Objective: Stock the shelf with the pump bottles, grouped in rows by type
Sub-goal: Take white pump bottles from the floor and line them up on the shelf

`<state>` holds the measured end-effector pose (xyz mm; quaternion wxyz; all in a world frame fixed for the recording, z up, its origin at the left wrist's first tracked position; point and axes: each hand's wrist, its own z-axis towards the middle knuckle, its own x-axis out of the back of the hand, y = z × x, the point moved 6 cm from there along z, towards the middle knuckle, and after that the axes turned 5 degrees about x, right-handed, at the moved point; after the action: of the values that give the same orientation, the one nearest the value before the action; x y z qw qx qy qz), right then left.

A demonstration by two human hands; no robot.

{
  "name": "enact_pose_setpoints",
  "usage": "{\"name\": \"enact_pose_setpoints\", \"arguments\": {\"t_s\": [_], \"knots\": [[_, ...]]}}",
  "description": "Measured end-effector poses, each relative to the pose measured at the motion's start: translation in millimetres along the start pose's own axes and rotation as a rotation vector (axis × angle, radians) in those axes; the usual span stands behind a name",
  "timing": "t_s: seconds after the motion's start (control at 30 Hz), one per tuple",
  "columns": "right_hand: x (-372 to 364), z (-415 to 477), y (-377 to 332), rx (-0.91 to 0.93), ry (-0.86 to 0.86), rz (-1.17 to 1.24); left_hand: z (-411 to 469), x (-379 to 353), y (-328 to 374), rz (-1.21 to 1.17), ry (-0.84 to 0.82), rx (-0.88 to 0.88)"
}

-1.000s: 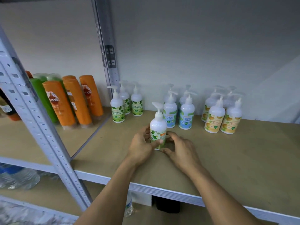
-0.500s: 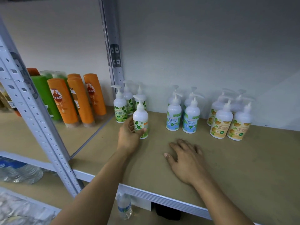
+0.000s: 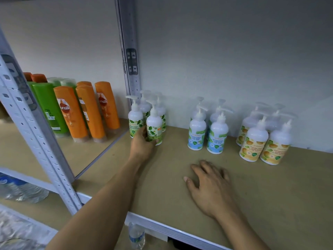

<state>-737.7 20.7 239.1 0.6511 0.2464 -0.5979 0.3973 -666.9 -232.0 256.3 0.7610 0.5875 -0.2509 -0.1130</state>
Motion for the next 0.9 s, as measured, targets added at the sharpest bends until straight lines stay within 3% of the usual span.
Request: {"name": "enact_pose_setpoints", "arguments": {"t_s": [0.4, 0.9], "knots": [[0.4, -1.8, -1.5, 0.004, -0.004, -0.002, -5.0, -4.4, 3.1, 0.098, 0.219, 0.075], [0.5, -1.4, -1.6, 0.005, -0.012, 0.005, -3.4, -8.9, 0.1, 0.096, 0.270, 0.120]]}}
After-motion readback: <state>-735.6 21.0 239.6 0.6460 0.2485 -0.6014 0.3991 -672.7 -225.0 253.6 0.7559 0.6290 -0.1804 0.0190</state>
